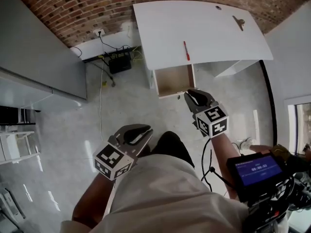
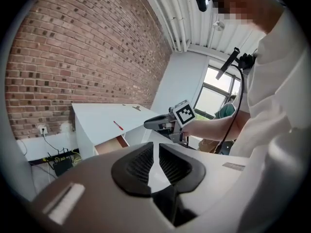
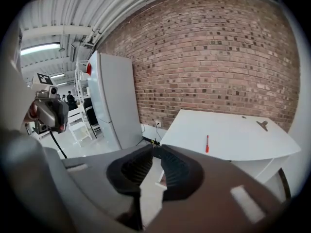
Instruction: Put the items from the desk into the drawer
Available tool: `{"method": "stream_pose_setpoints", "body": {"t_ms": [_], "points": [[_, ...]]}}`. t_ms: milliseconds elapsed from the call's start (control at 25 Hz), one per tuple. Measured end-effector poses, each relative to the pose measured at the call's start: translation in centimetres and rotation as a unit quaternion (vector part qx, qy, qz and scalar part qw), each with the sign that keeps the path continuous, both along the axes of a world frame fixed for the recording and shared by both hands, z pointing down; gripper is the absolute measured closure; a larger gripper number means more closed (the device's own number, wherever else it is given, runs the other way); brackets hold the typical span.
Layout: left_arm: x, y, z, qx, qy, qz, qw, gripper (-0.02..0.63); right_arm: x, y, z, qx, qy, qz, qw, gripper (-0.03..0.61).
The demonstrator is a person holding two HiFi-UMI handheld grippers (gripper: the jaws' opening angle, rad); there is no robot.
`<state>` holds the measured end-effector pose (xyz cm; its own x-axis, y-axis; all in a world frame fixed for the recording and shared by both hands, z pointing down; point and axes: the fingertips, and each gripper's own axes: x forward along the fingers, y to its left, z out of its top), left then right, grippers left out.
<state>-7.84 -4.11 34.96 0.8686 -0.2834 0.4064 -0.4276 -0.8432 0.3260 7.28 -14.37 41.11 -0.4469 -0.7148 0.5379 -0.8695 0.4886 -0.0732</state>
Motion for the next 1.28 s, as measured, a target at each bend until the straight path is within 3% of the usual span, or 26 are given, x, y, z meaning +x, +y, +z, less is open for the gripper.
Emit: {"method": "stream_pose_setpoints", "body": {"t_ms": [120,280,480,800,1280], "points": [[-0.5,-2.5,0.7,-0.002,-0.006,0.015,0.9999,0.570,1.1,-3.5,1.4,-0.009,0.009,0.027,1.000,0.540],[-0.1,-6.1,1.3,-0.012,0.002,-0.003,0.9999,0.569,3.3,-8.8,4.1,-0.027,0.024,0.044,0.998,0.540],[2.9,-10.3,1.4,-0.033,0.012,-0.029,0.9990,0.571,7.8,-16.5,7.7,-0.057,0.033,0.072,0.995,0.528],[7.1,-16.4,3.1,-0.048,-0.012,-0.048,0.9976,0.569,12.1,-27.3,15.1,-0.109,0.043,0.084,0.990,0.512],[8.6,-13.9,2.6,-0.055,-0.028,-0.080,0.9949,0.571,15.5,-28.2,19.0,-0.164,0.046,0.108,0.979,0.512]]}}
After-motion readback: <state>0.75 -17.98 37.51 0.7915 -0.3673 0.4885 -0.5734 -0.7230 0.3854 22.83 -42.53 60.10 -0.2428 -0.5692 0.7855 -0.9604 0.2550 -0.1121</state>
